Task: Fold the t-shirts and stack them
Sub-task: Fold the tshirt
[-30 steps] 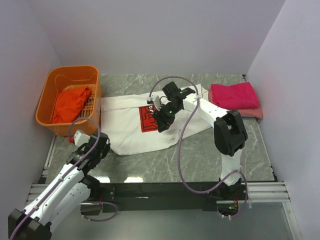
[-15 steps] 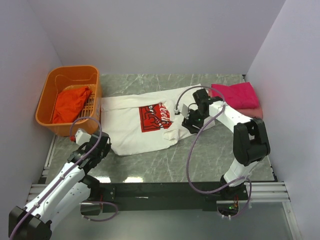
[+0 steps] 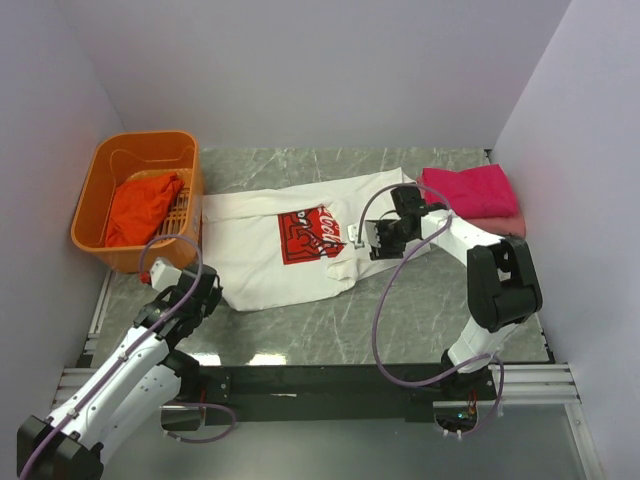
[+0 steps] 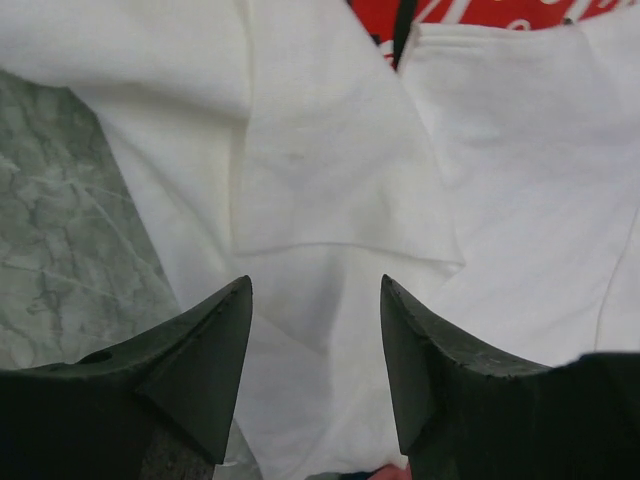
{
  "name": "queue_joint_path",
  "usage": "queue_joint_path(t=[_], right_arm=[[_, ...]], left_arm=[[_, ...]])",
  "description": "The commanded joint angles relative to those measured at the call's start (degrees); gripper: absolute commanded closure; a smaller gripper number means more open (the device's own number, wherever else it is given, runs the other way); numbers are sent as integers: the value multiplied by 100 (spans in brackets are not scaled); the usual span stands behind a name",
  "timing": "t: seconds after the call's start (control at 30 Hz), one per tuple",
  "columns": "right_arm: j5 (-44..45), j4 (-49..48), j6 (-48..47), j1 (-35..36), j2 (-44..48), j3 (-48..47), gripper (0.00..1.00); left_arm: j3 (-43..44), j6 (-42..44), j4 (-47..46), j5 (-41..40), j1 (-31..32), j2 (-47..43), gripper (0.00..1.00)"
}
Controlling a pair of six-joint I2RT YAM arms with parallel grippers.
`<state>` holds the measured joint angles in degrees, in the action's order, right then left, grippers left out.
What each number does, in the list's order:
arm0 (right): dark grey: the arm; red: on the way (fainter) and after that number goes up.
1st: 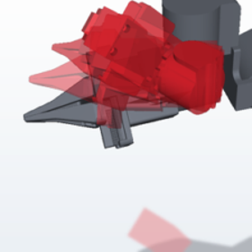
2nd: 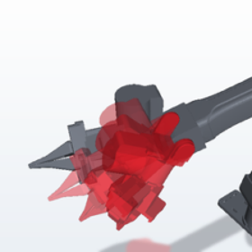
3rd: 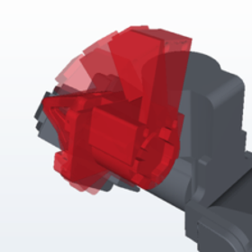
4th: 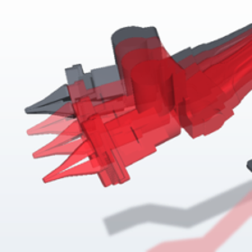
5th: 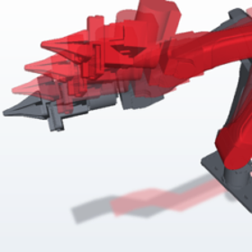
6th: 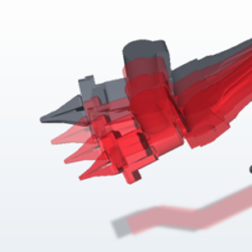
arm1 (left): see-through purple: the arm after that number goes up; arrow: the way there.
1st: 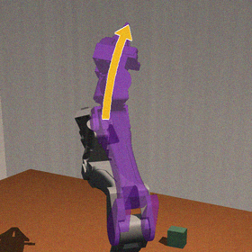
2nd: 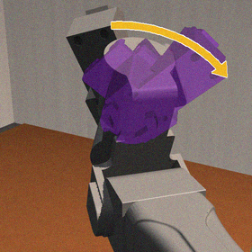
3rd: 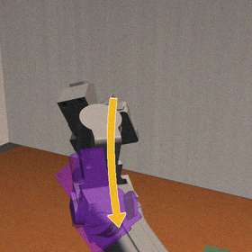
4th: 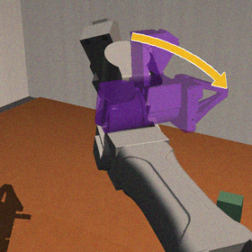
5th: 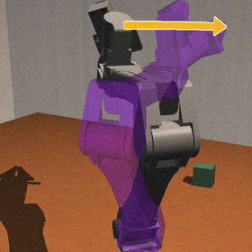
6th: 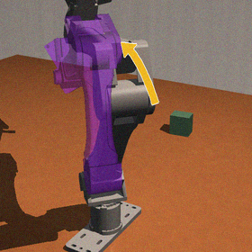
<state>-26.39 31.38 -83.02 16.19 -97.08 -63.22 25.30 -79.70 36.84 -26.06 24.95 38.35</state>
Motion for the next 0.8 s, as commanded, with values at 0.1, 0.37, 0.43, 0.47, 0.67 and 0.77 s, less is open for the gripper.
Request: queue_joint_path(t=[0.1,0.37,0.43,0.47,0.67,0.77], right_arm=[[-384,35,-970,-45,75,135,39],[-305,-9,-1084,-37,-127,213,39],[-279,-52,-1093,-28,-188,231,40],[-296,-70,-1093,-36,-197,257,40],[-287,-114,-1093,16,-285,311,41],[-340,-105,-1067,34,-321,284,42]], left_arm=[[-34,51,-107,75,-16,67,100],[-25,34,-124,84,-8,138,100],[-34,16,-133,93,-8,147,100],[-34,16,-142,93,-8,147,100],[-60,-10,-177,145,-16,173,100],[-52,-19,-195,154,-8,191,100]])
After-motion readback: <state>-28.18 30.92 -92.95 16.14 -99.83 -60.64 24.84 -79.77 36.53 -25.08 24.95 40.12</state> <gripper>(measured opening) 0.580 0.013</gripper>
